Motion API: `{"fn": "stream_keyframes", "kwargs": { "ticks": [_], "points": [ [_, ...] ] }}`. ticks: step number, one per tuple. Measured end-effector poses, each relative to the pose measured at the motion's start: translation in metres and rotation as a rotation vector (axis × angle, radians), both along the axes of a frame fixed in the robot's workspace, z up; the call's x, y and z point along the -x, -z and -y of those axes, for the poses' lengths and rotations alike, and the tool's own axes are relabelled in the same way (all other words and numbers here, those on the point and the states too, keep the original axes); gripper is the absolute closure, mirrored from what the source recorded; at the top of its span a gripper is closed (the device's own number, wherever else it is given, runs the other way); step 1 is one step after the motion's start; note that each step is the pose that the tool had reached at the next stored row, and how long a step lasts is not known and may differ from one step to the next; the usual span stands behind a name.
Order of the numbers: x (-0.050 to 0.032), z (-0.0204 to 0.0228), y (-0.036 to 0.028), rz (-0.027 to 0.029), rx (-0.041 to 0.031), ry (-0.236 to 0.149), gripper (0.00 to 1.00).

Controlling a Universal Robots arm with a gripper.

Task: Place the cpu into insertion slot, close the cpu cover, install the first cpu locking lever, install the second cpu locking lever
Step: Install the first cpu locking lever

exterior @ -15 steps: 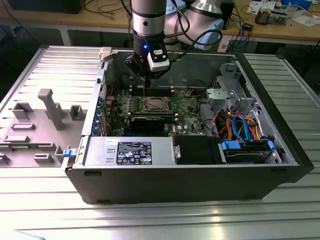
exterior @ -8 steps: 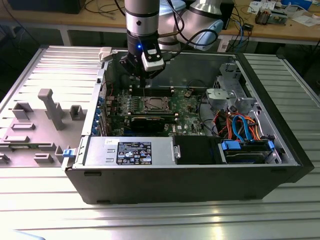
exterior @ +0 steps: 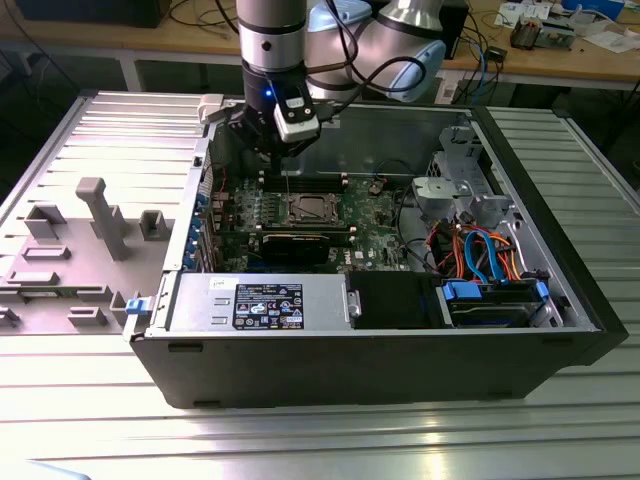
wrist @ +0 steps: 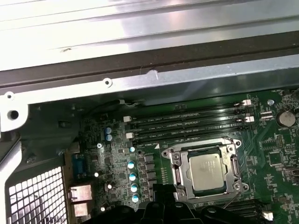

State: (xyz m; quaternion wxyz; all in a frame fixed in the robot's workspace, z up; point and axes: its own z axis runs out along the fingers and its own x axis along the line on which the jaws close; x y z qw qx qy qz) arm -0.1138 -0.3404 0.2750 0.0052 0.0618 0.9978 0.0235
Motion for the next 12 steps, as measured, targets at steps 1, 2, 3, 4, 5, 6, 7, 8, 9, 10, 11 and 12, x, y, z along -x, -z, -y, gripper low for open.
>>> {"fn": "stream_keyframes", "kwargs": {
  "ticks": [1, 2, 3, 4, 5, 6, 7, 8, 9, 10, 11, 12],
  "points": [
    [0.0002, 0.0000, 0.0000, -0.0001, 0.0001, -0.027, 0.89],
    [0.0003, 0.0000, 0.0000, -0.0001, 0.0002, -0.059, 0.89],
    [0.0002, -0.0002, 0.0001, 0.0001, 0.0000, -0.071, 0.89],
    [0.0002, -0.0003, 0.0001, -0.0001, 0.0000, -0.073, 0.89],
    [0.0002, -0.0003, 0.0001, 0.0000, 0.0001, -0.073, 0.89],
    [0.0002, -0.0003, 0.0000, -0.0001, 0.0001, -0.073, 0.89],
    [0.0002, -0.0003, 0.0000, -0.0001, 0.0001, -0.073, 0.89],
    [0.0002, -0.0003, 0.0001, 0.0000, 0.0000, -0.073, 0.89],
    [0.0002, -0.0003, 0.0001, 0.0000, 0.0001, -0.073, 0.89],
    [0.0002, -0.0003, 0.0001, 0.0000, 0.0000, -0.073, 0.89],
    [0.0002, -0.0003, 0.0001, -0.0001, 0.0001, -0.073, 0.89],
    [0.0002, -0.0003, 0.0001, 0.0000, 0.0001, -0.073, 0.89]
  ]
}}
